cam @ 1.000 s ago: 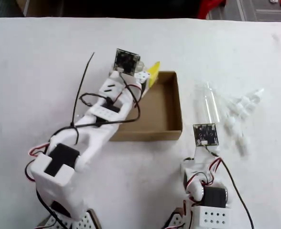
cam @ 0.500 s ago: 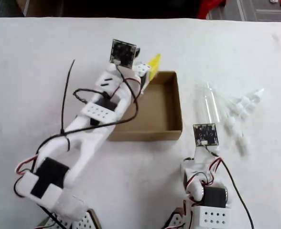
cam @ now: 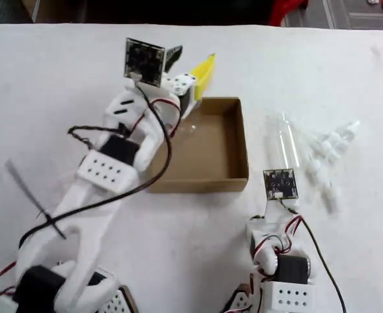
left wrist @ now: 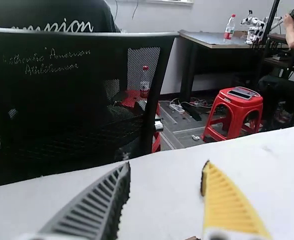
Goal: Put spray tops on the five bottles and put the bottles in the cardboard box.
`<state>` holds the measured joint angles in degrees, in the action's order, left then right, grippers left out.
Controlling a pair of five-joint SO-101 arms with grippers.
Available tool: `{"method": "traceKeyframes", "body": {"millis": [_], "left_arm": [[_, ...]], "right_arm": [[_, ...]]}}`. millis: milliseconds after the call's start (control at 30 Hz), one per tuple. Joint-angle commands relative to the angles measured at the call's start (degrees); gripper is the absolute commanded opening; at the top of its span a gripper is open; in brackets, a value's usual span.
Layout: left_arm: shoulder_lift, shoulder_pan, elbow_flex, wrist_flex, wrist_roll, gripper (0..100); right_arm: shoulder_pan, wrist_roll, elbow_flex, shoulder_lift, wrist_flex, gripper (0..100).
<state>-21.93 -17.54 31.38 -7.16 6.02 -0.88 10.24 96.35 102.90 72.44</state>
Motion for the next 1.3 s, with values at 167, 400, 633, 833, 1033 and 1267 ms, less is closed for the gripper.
{"method": "traceKeyframes", "body": {"millis": [167, 400, 633, 833, 1033, 1267], "left_arm": [[-21.49, 5.49, -2.64, -24.7, 0.44, 22], [-33.89, 16.13, -2.64, -37.27, -7.3, 22], [-34.33, 20.0, -2.64, -39.12, -14.86, 6], [-34.33, 20.0, -2.11, -39.47, -25.05, 4], [-34.33, 20.0, -2.02, -43.78, -28.13, 2], [-34.77, 19.74, 8.18, -44.66, -35.6, 2]], "right_arm": [[-0.48, -0.26, 0.53, 0.31, 0.31, 1.6], [-0.48, -0.26, 0.53, 0.31, 0.31, 1.6], [-0.48, -0.26, 0.53, 0.31, 0.31, 1.6], [-0.48, -0.26, 0.53, 0.31, 0.31, 1.6], [-0.48, -0.26, 0.53, 0.31, 0.31, 1.6], [-0.48, -0.26, 0.53, 0.31, 0.31, 1.6]]}}
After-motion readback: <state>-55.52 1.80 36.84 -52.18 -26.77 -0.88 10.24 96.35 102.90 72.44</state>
